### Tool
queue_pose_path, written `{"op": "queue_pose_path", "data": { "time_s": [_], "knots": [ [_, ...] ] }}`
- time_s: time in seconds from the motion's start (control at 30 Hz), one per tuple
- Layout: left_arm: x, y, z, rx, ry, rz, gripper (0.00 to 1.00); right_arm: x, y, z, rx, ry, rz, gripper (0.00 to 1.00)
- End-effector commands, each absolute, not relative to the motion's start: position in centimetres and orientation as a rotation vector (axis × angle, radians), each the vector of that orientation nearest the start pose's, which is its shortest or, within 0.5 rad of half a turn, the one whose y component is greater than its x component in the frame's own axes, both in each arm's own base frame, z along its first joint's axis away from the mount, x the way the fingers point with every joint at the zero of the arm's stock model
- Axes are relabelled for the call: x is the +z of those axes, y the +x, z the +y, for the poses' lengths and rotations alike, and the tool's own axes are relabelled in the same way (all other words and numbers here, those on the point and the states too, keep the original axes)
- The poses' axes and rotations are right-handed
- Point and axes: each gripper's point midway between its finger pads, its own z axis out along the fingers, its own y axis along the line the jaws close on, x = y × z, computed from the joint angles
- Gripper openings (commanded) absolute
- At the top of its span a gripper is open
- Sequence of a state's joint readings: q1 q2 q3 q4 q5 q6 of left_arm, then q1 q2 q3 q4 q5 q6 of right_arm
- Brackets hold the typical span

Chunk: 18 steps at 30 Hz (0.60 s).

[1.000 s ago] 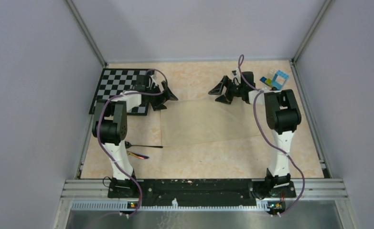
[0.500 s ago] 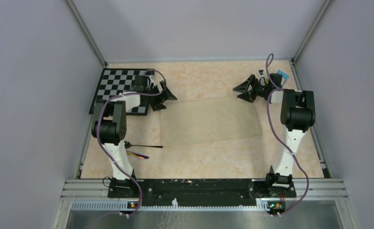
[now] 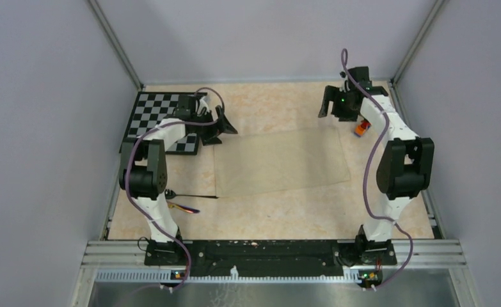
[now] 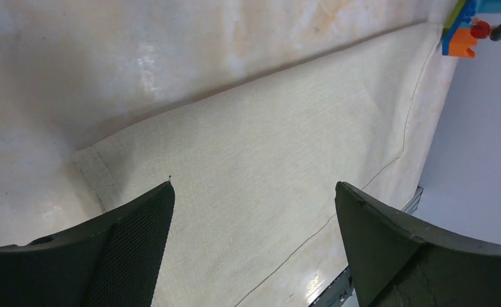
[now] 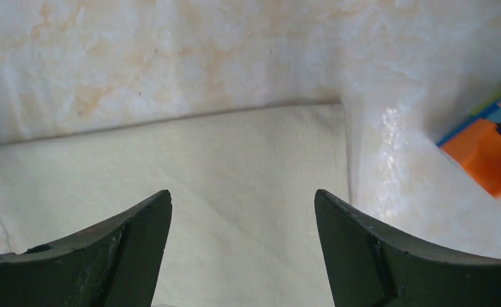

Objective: Fold the napkin into a case and place the utensils inside
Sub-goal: Pick up the rectangle-folded napkin from the center of the board.

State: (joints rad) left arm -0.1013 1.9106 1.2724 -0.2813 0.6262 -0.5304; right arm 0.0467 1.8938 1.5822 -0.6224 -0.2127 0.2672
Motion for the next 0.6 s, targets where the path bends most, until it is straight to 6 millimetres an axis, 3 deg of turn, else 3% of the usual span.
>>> {"op": "queue_pose_path", "data": {
  "time_s": [0.0,0.13,0.3,0.57],
  "knots": [
    [15.2,41.9,-17.3,-1.035,0.007,2.365,0.99,11.4,38.7,2.5,-0.015,0.143,2.769,0.81],
    [14.7,40.8,-17.3,-0.973,0.075,2.371,0.99,10.8,37.9,4.3,0.131,0.062,2.794,0.81],
    [15.3,39.9,-18.1,-0.934,0.15,2.36,0.99,9.5,37.9,4.1,0.113,-0.017,2.937,0.74],
    [16.3,39.4,-18.9,-0.967,0.19,2.338,0.99,6.9,38.0,4.2,0.124,-0.034,3.002,0.75]
  ]
}}
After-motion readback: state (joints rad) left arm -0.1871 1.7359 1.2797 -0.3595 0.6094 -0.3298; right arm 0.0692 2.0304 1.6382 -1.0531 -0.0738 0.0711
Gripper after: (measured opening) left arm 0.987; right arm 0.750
